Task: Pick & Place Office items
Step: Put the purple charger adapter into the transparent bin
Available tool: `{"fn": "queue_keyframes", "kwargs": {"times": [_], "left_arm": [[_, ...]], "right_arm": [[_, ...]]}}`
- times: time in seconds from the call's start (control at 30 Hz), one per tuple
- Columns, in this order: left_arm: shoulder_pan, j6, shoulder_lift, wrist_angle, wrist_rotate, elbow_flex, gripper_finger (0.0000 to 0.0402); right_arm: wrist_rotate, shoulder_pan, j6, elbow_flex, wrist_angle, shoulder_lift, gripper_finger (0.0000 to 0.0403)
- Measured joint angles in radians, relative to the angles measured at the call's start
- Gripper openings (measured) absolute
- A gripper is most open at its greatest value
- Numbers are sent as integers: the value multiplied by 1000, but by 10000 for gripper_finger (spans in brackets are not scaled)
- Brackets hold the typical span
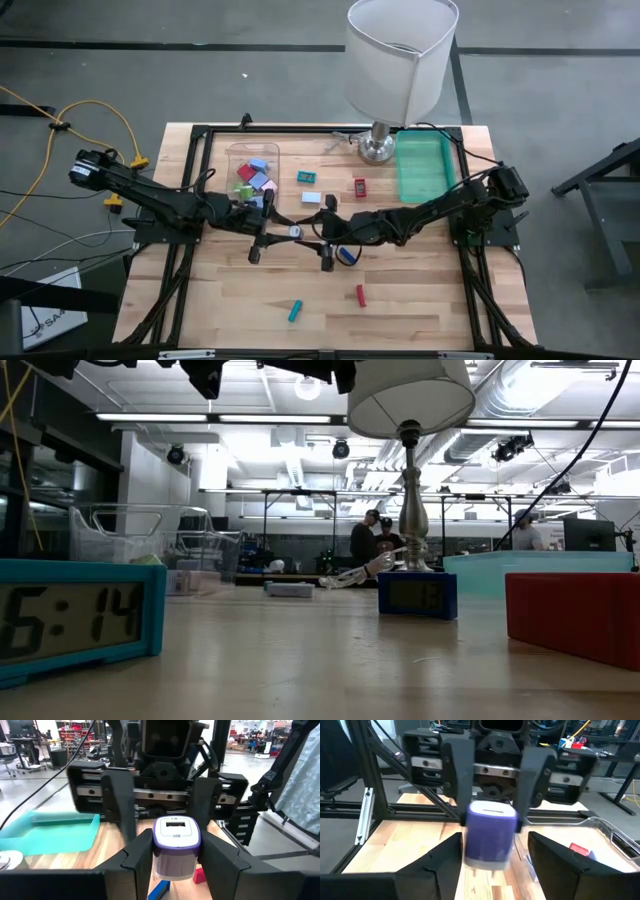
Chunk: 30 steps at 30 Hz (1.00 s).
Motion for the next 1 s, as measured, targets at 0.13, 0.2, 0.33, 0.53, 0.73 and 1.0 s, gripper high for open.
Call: {"fn": "queue_keyframes", "kwargs": {"times": [0.13, 0.2, 0.33, 0.53, 0.73, 1.0], "left_arm": [[-16, 31, 0, -2, -6, 0, 138], [-25, 41, 0, -2, -12, 0, 138], [-33, 42, 0, 2, -53, 0, 138], [-29, 6, -25, -23, -84, 0, 138], [24, -96, -140, -221, -195, 0, 138], [148, -235, -303, -545, -268, 0, 138]], "right_arm": [[11, 0, 7, 1, -30, 0, 220], [17, 1, 22, 1, -47, 0, 221], [25, 0, 57, 1, -108, 0, 221], [24, 1, 185, 1, -255, 0, 221], [23, 2, 326, 1, -370, 0, 221], [22, 16, 349, 1, -379, 0, 221]]}}
